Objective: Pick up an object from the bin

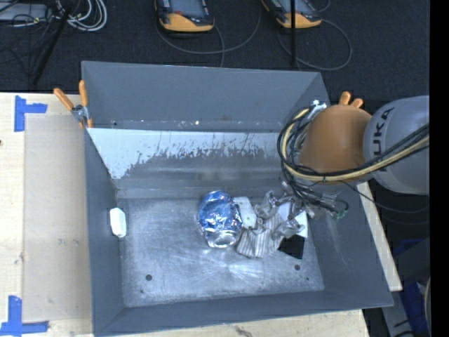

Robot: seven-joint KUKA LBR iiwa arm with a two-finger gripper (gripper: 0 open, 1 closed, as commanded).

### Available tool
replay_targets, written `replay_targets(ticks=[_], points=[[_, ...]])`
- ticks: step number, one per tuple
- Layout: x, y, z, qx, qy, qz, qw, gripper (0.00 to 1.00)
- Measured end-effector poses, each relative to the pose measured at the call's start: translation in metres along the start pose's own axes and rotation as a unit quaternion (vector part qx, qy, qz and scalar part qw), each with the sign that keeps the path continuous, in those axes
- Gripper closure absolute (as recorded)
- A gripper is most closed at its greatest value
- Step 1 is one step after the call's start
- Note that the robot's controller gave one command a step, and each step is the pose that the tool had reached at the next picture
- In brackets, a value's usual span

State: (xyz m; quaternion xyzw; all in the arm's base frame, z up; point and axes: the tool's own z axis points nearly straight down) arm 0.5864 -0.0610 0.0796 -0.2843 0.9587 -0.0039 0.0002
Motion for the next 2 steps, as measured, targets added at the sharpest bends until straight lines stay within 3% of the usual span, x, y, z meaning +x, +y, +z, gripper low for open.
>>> replay_targets(ticks=[1,2], points=[[0.000,0.000,0.000,0.000,0.0000,0.000,1.0000,1.00],[-0.006,-0.025,-0.130,-0.003,-0.0033,-0.111,0.9938,1.00]])
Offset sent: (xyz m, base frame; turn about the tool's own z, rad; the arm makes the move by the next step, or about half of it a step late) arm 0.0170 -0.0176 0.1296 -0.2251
